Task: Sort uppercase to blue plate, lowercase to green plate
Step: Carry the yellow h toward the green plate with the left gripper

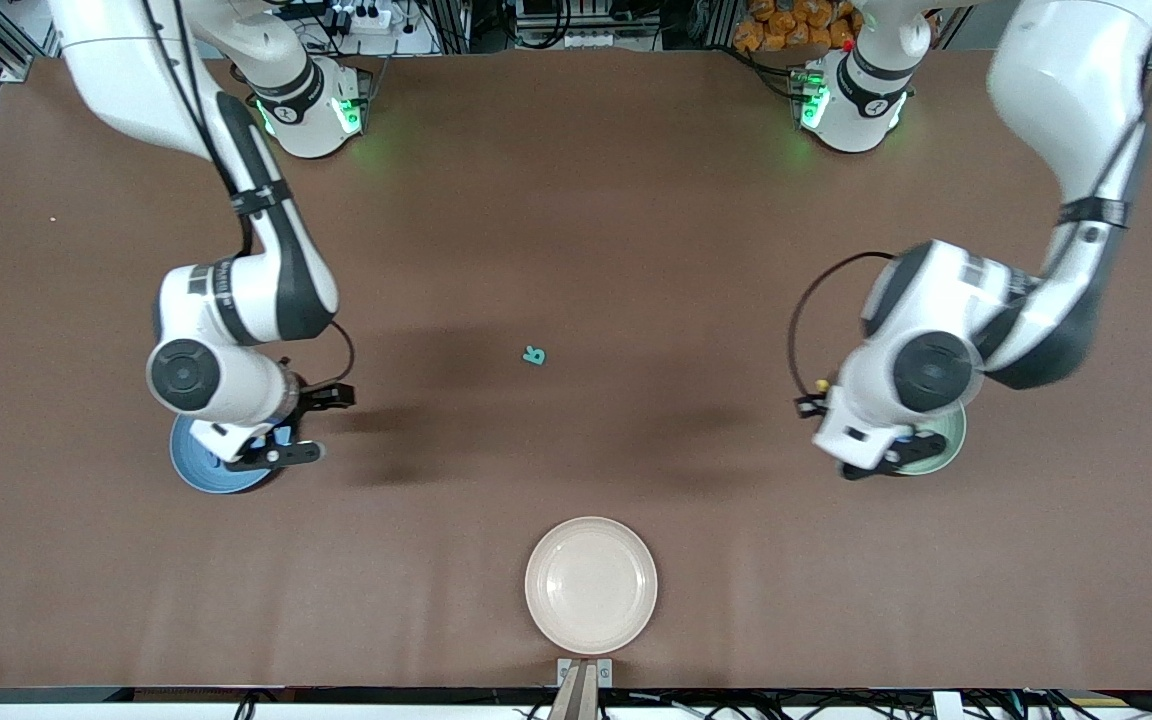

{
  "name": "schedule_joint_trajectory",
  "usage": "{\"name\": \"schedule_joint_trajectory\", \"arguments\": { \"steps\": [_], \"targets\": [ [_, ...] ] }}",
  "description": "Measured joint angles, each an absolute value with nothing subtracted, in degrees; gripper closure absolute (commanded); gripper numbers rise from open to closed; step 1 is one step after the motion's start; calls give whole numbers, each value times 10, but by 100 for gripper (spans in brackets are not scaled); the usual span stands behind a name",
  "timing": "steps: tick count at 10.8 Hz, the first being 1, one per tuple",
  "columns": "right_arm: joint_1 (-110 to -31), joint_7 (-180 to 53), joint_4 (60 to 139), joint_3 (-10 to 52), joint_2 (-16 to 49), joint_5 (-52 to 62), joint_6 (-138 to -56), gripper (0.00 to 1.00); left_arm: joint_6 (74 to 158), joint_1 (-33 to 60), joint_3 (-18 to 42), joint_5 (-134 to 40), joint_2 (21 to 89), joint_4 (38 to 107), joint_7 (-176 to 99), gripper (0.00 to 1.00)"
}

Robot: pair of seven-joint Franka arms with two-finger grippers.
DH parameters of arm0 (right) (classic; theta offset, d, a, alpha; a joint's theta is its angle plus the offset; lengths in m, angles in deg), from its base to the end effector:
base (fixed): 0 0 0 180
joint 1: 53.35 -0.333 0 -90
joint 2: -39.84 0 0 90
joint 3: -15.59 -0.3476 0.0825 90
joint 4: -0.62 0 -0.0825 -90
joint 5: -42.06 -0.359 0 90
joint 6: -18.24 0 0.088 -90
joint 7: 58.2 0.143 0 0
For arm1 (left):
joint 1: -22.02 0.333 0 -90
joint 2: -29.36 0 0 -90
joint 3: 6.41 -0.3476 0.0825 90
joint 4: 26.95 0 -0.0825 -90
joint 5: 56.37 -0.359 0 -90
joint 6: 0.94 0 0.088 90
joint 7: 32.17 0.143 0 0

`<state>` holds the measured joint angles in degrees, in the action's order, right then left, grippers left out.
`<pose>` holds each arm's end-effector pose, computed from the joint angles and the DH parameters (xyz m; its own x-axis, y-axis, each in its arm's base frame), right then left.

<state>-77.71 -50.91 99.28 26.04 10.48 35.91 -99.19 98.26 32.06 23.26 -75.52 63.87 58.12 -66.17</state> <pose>0.6131 0.1723 0.2869 0.9827 0.0694 -0.1719 0.0749 -0.9969 0.0259 0.6433 -0.1272 0.3380 0.9563 0.2005 -0.2129 0.1669 -0.9720 -0.1656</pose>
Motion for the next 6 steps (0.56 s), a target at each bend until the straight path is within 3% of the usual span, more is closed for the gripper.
{"name": "schedule_joint_trajectory", "arguments": {
  "steps": [3,4,5,6],
  "targets": [
    [-856,-369,992,259,106,354,-1005,0,1047,412,232,-755,647,653,-519,100],
    [-884,-317,993,258,106,353,-1017,0,1082,438,232,-755,652,679,-485,93],
    [-912,-260,994,258,104,353,-1034,0,1105,457,232,-755,656,695,-461,30],
    [-935,-208,995,258,99,353,-1052,0,1113,464,232,-755,658,700,-451,0]
  ]
}}
